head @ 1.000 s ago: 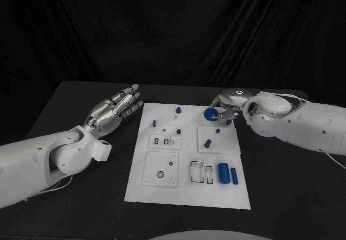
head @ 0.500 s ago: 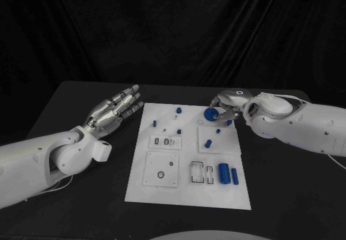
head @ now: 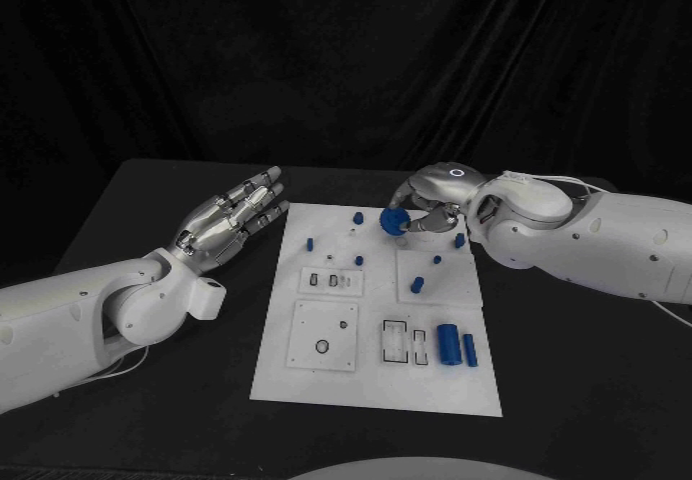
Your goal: Assemble the parts on the task board
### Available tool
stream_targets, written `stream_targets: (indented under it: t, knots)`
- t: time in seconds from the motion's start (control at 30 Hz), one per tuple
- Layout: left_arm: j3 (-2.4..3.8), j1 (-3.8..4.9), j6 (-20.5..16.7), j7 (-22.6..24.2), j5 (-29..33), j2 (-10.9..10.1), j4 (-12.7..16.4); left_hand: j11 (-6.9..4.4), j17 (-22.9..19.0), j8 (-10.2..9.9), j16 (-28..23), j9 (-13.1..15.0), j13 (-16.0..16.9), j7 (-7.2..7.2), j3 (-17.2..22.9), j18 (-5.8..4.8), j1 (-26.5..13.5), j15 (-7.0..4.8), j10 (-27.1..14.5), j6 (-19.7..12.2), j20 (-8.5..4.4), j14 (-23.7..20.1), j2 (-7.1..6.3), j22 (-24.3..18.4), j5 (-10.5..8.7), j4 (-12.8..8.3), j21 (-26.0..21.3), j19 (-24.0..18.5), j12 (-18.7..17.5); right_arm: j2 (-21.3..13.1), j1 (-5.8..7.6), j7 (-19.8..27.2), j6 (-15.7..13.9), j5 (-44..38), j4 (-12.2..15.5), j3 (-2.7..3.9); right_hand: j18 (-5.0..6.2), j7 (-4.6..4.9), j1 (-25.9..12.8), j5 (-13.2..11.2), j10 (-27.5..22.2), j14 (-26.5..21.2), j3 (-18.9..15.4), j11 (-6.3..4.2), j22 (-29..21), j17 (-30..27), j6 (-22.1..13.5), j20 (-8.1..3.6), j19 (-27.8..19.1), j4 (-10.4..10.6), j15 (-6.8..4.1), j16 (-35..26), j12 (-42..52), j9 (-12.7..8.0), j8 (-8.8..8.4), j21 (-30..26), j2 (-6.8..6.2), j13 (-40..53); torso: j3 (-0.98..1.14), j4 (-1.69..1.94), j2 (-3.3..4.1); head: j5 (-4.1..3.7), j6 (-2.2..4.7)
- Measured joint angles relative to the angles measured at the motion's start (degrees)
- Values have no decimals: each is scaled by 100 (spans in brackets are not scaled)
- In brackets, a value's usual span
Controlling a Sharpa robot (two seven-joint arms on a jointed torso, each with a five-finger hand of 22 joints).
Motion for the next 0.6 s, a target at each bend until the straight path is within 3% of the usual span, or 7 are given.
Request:
stream_targets:
  t: [0.27,0.53,0.6]
  knots:
    - [0,0,18,-12,0,20,-11,0,0,0,0,0,0,0,16,0,23,0,0,0,1,0,23,0,0,16,0,-1,0,503,8,159,83,132,-271,-2,0,21,-25,42,-21,15,-1,21,-1,0,-40,21,21,0,15,0,0,1,2,24,22,0,-9,13,6,10,-11]
    - [0,-1,25,-15,0,29,-20,0,1,0,0,0,0,0,32,0,46,0,0,0,1,0,0,1,24,0,0,-1,0,826,-79,271,182,215,-600,-2,0,51,-26,42,-18,-5,-2,24,-1,0,-73,21,21,-1,36,0,0,1,68,24,21,0,-10,41,10,-26,-31]
    - [0,-1,27,-16,0,30,-26,0,0,0,0,0,0,0,31,0,46,-1,0,0,0,0,0,1,24,0,0,-1,0,897,-104,294,206,230,-675,-2,0,62,-26,41,-1,-5,-2,41,-1,0,-99,21,20,-1,36,0,0,1,155,24,21,0,-10,45,13,-37,-33]
